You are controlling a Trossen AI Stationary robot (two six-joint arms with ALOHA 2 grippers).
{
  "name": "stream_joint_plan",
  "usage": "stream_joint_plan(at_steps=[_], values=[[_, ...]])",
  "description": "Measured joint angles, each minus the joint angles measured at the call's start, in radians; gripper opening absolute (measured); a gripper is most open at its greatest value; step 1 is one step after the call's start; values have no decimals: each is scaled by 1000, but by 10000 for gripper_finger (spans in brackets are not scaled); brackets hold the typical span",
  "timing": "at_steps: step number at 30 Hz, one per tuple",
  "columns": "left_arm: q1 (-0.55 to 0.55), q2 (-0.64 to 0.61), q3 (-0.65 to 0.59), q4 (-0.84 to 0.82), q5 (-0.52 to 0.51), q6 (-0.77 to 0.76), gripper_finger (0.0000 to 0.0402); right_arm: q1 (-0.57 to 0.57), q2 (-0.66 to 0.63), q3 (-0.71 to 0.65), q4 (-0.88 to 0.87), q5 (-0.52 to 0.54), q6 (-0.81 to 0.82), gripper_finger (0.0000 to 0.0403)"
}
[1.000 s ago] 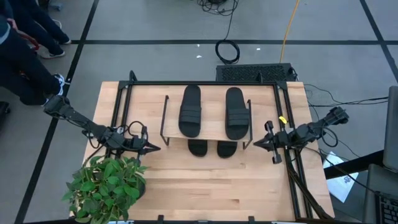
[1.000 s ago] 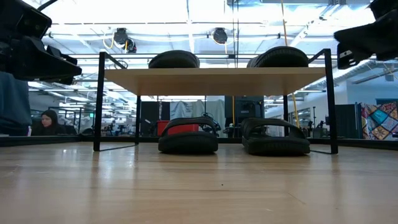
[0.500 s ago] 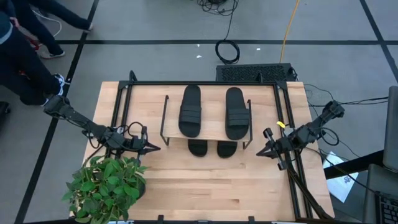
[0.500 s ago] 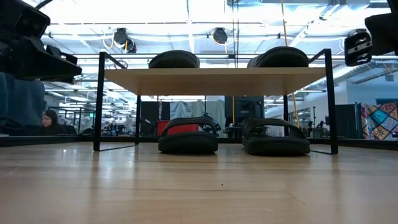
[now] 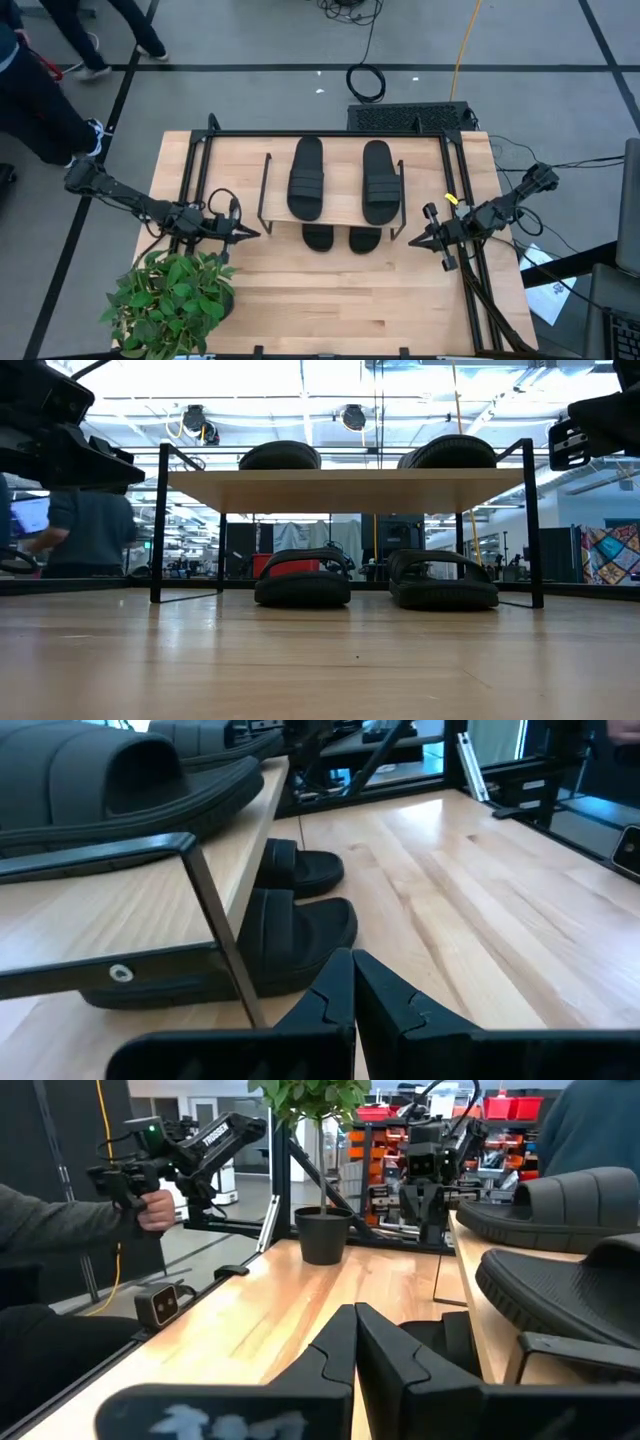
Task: Pick and place slides into the shelf
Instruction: Return to Home Position
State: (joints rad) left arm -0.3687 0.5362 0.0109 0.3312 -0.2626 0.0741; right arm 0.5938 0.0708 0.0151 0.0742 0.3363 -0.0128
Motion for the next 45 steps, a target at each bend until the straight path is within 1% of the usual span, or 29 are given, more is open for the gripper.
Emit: stream_joint_plan(at_steps=[6, 11, 13, 16, 19, 22, 24, 27, 30, 34, 39, 43, 45], values=[[22, 0, 0, 30, 108, 53, 0, 0, 1, 0, -8, -2, 35, 0], [22, 0, 0, 111, 199, 146, 0, -1, 2, 0, -12, -31, 57, 0], [21, 0, 0, 153, 213, 192, 0, -1, 2, 0, -12, -30, 55, 0], [26, -2, 0, 145, 202, 239, 0, -1, 2, 0, -12, -28, 54, 0], [62, -2, 0, 125, 150, 228, 0, -1, 3, 0, -12, -28, 52, 0], [128, -2, 0, 115, 149, 179, 0, -3, 3, 0, -12, -26, 45, 0], [179, -2, 0, 113, 171, 127, 0, -6, 3, 0, -12, -26, 42, 0], [228, -11, 0, 135, 238, 98, 0, -8, 3, 0, -11, -26, 43, 0], [234, -52, 0, 145, 254, 109, 0, -8, 3, 0, -11, -27, 55, 0], [204, -129, 0, 137, 259, 141, 0, -7, 3, 0, -11, -27, 65, 0], [167, -244, 0, 37, 189, 162, 0, -7, 3, 0, 1, -27, 77, 0], [136, -354, 0, -8, 183, 192, 0, -7, 3, -1, 1, -27, 87, 0], [126, -414, 0, -48, 165, 204, 0, -7, 3, -1, 2, -26, 96, 0]])
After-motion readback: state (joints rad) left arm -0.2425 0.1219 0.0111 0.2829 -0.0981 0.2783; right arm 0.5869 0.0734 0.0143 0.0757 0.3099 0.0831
